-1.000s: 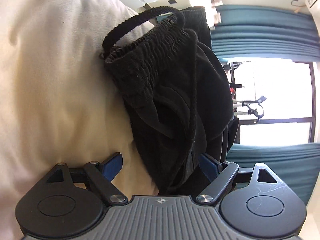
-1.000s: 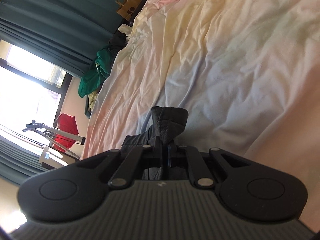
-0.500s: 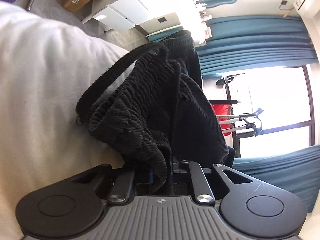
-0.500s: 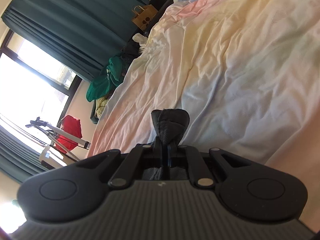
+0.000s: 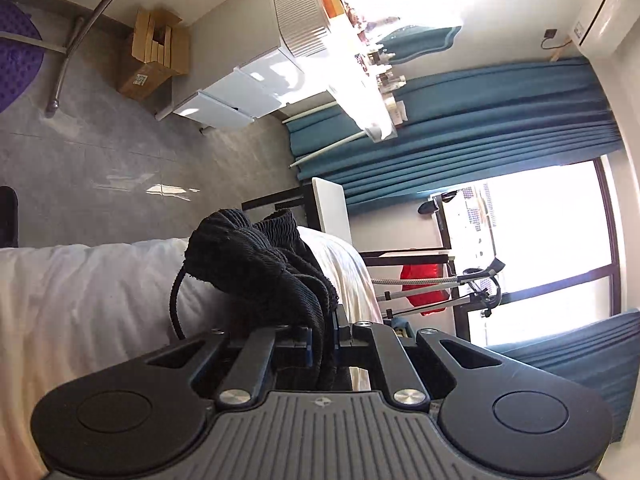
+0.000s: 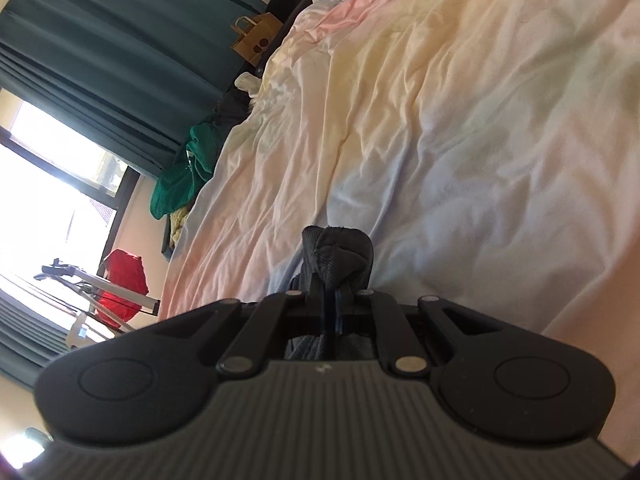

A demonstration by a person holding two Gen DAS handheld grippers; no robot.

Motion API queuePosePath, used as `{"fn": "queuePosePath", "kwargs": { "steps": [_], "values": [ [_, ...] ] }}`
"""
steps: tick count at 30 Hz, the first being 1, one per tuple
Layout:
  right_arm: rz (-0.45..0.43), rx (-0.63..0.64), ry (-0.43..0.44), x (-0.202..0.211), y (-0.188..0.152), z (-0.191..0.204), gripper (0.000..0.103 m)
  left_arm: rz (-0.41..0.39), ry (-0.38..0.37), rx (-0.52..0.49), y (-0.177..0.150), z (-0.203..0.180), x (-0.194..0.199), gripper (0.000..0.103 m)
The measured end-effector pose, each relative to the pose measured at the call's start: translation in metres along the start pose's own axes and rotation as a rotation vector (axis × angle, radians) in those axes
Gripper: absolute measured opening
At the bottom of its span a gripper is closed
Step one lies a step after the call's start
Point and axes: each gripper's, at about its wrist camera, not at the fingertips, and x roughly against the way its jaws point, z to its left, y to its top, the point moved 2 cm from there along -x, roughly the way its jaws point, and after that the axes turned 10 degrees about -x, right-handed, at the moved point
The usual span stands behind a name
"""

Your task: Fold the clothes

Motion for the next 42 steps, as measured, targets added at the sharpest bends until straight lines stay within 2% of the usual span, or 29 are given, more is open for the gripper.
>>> {"fn": "queuePosePath", "kwargs": {
  "steps": [1,3,4,7,8,10,12,15,16,21,24,25,26,27,28,29,30,31,34,37,39,42],
  "values": [
    [-0.014,0.008,0.05,0.004,-0.001,0.008,0.008,0.004,0.016,-0.002,0.016,0.001,-0.002,0.009],
    [-0.048,0.036,0.165,0.016,-0.001,0.026,0.007,0.001,0.026,0.006,0.021,0.014,-0.001,0.009],
    [-0.066,0.054,0.222,0.023,-0.001,0.036,0.007,0.007,0.031,0.013,0.013,0.021,-0.009,0.009],
    [-0.143,0.035,0.28,0.05,0.005,0.041,0.007,0.031,0.049,-0.012,-0.005,0.038,-0.018,0.009],
    [-0.169,0.027,0.297,0.059,0.007,0.042,0.007,0.047,0.057,-0.025,-0.02,0.048,-0.024,0.009],
    [-0.192,0.003,0.149,0.065,0.015,0.026,0.007,0.078,0.079,-0.048,-0.043,0.066,-0.031,0.011],
    [-0.175,-0.043,-0.067,0.064,0.021,-0.002,0.007,0.107,0.121,-0.071,-0.058,0.091,-0.04,0.012],
    [-0.097,-0.125,-0.293,0.049,0.022,-0.044,0.007,0.126,0.169,-0.067,-0.072,0.121,-0.043,0.014],
    [-0.077,-0.131,-0.312,0.045,0.021,-0.052,0.007,0.127,0.173,-0.072,-0.075,0.13,-0.046,0.015],
    [-0.081,-0.046,-0.321,0.044,0.018,-0.041,0.01,0.154,0.169,-0.142,-0.081,0.142,-0.044,0.022],
    [-0.101,-0.055,-0.31,0.051,0.018,-0.034,0.013,0.184,0.189,-0.231,-0.087,0.131,-0.037,0.032],
    [-0.112,-0.052,-0.31,0.052,0.018,-0.031,0.022,0.192,0.209,-0.276,-0.088,0.124,-0.032,0.045],
    [-0.135,-0.037,-0.302,0.055,0.019,-0.025,0.035,0.2,0.23,-0.32,-0.09,0.117,-0.027,0.051],
    [-0.158,-0.019,-0.29,0.058,0.018,-0.02,0.042,0.189,0.272,-0.377,-0.09,0.109,-0.022,0.061],
    [-0.192,0.016,-0.277,0.062,0.016,-0.013,0.055,0.166,0.313,-0.438,-0.091,0.099,-0.017,0.071],
    [-0.228,0.054,-0.263,0.067,0.014,-0.005,0.066,0.146,0.328,-0.493,-0.092,0.09,-0.012,0.076],
    [-0.264,0.103,-0.242,0.072,0.011,0.006,0.071,0.126,0.341,-0.547,-0.094,0.081,-0.006,0.083],
    [-0.289,0.149,-0.215,0.077,0.007,0.015,0.079,0.106,0.355,-0.602,-0.095,0.071,-0.001,0.085],
    [-0.335,0.279,-0.107,0.092,-0.008,0.044,0.082,0.047,0.378,-0.726,-0.104,0.041,0.01,0.09],
    [-0.328,0.433,0.027,0.107,-0.033,0.076,0.082,-0.006,0.335,-0.808,-0.117,0.014,0.014,0.096],
    [-0.305,0.511,0.108,0.115,-0.053,0.09,0.082,-0.036,0.287,-0.861,-0.133,-0.009,0.01,0.097],
    [-0.221,0.594,0.224,0.123,-0.089,0.106,0.081,-0.042,0.22,-0.934,-0.159,-0.04,-0.002,0.098]
  ]
}}
